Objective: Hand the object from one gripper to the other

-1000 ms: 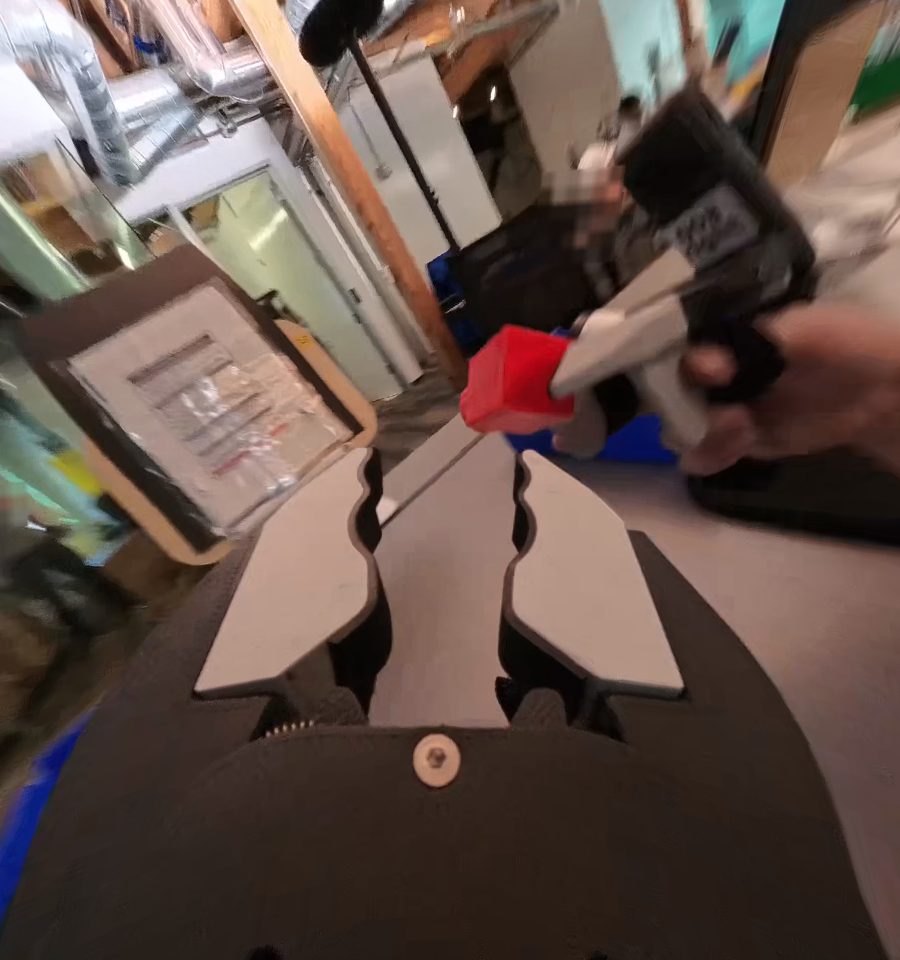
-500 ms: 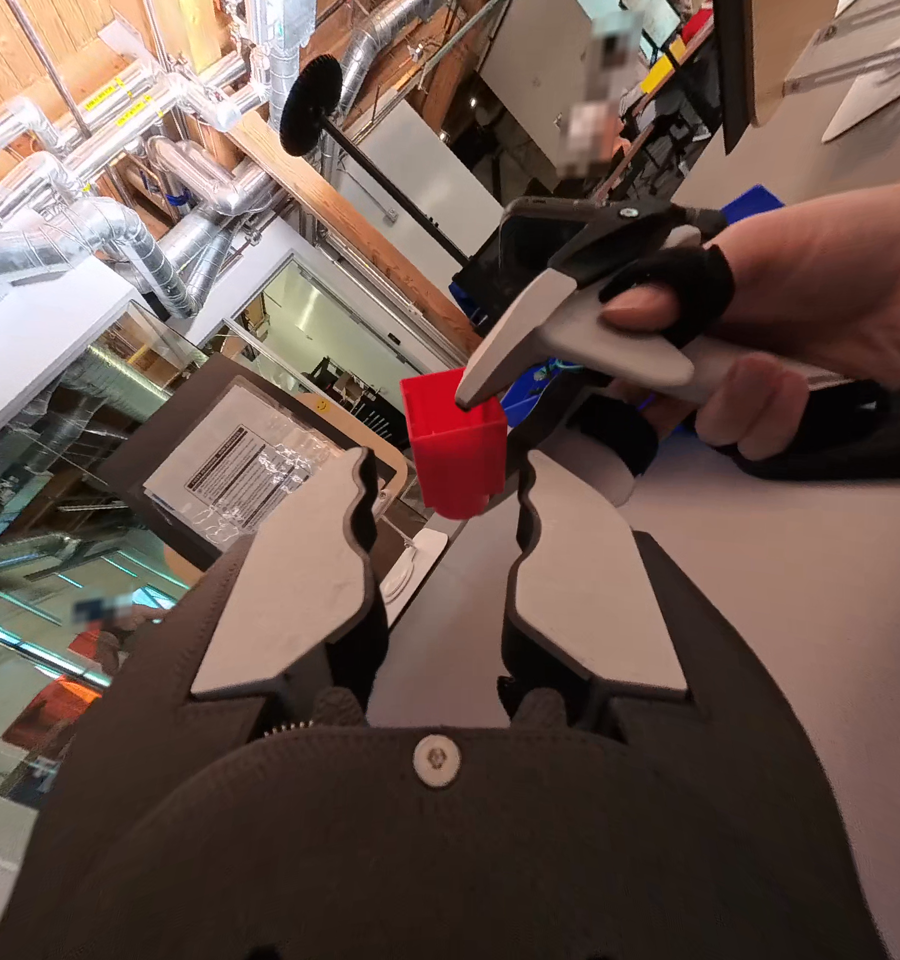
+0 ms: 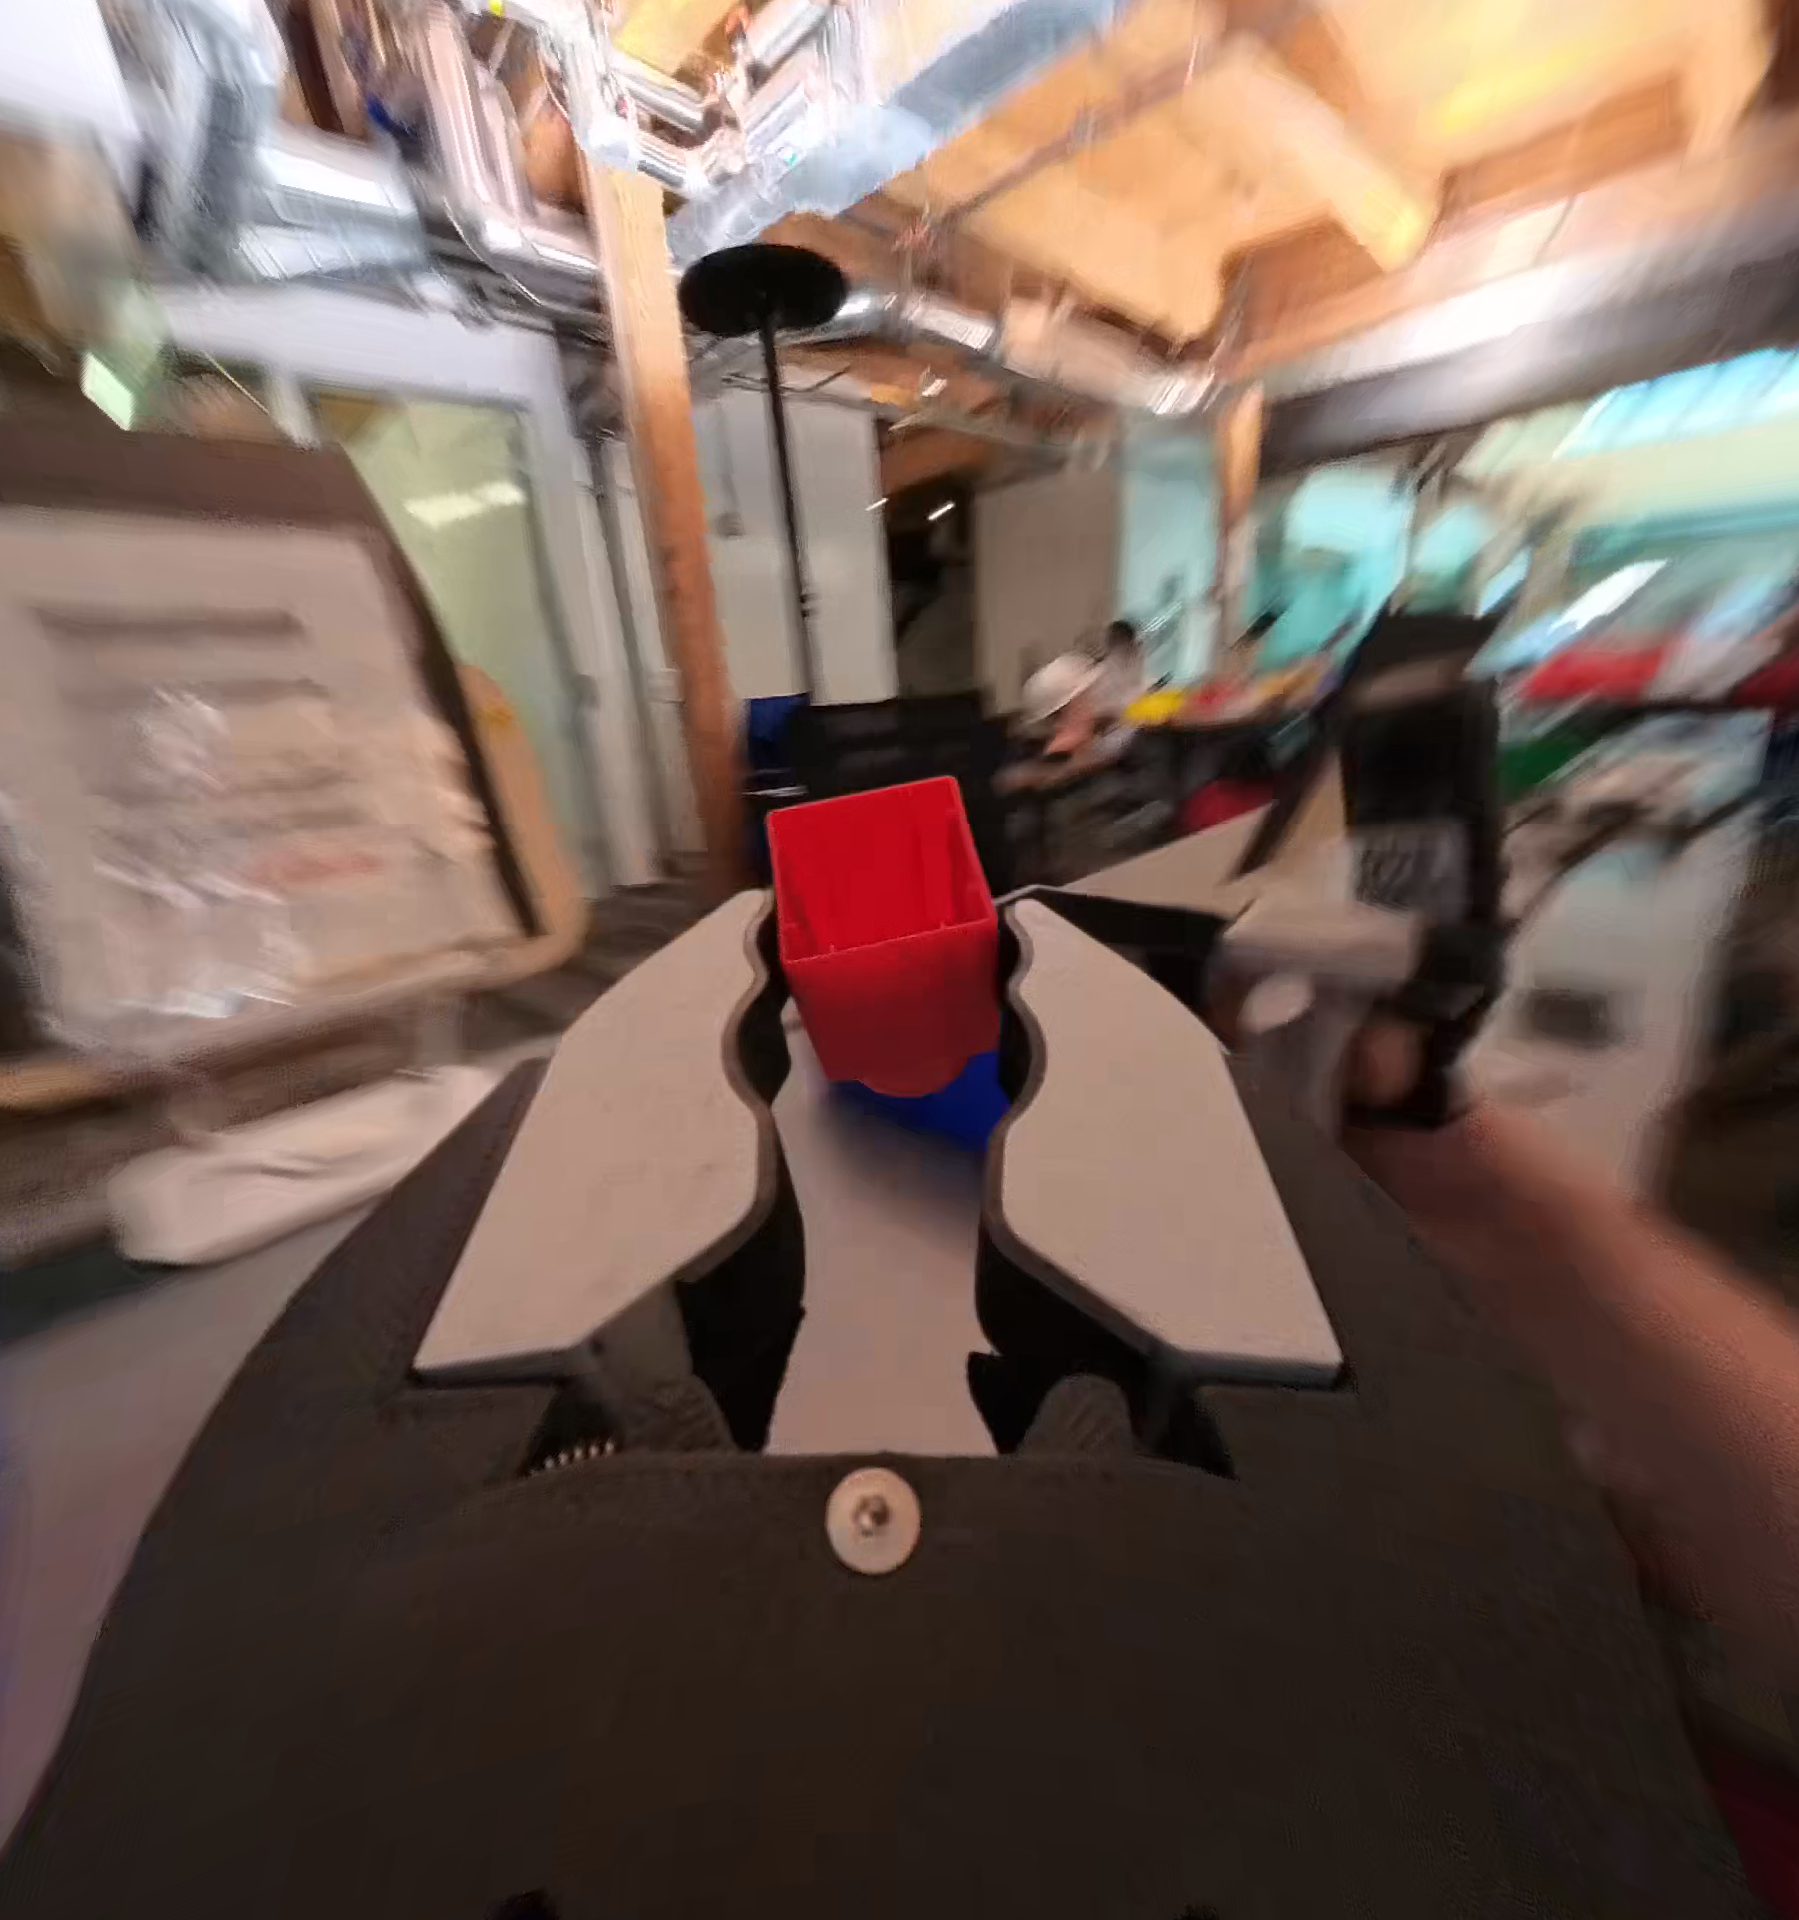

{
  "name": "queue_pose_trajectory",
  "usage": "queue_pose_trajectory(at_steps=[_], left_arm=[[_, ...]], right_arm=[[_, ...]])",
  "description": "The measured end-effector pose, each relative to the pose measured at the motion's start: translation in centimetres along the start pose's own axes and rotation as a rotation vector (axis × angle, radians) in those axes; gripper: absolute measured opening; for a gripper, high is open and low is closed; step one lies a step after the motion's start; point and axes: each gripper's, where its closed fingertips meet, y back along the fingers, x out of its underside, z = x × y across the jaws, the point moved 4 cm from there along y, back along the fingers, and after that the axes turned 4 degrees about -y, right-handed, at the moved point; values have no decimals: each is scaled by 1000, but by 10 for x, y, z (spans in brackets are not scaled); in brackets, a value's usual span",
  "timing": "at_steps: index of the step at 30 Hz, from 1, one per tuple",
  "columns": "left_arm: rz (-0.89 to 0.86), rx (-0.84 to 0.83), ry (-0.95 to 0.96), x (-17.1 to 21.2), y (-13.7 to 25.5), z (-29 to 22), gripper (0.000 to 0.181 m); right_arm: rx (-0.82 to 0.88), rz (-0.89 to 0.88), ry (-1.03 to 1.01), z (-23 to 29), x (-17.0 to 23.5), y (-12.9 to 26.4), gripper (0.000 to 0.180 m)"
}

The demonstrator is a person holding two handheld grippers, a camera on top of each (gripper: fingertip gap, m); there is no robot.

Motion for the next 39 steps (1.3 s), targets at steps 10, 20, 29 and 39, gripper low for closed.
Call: queue_pose_trajectory(at_steps=[10,20,29,39], left_arm=[[-139,346,866,13,6,9,36],[-148,475,832,7,8,-6,38],[-112,378,76,-12,35,-14,32],[116,439,-47,6,8,-38,16]], right_arm=[[116,-47,797,66,0,-30,59],[97,86,672,62,14,-46,31],[-261,34,-258,28,-6,-10,30],[-240,230,-60,39,12,-10,30]])
